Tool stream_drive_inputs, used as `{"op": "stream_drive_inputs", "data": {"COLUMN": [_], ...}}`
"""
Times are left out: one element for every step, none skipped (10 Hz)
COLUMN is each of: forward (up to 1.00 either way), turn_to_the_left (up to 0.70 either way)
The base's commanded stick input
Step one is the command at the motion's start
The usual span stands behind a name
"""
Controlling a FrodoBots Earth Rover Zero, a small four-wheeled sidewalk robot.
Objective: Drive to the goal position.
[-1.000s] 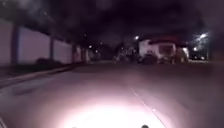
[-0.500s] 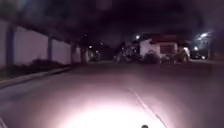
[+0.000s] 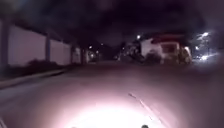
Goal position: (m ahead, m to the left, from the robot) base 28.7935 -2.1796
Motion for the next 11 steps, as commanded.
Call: {"op": "stream_drive_inputs", "data": {"forward": [0.7,0.7,0.7,0.7,0.7,0.7,0.7,0.7,0.7,0.7,0.7], "turn_to_the_left": [-0.01,-0.14,-0.35,-0.35,-0.35,-0.35,-0.32,-0.26,0.0,0.0,0.0]}}
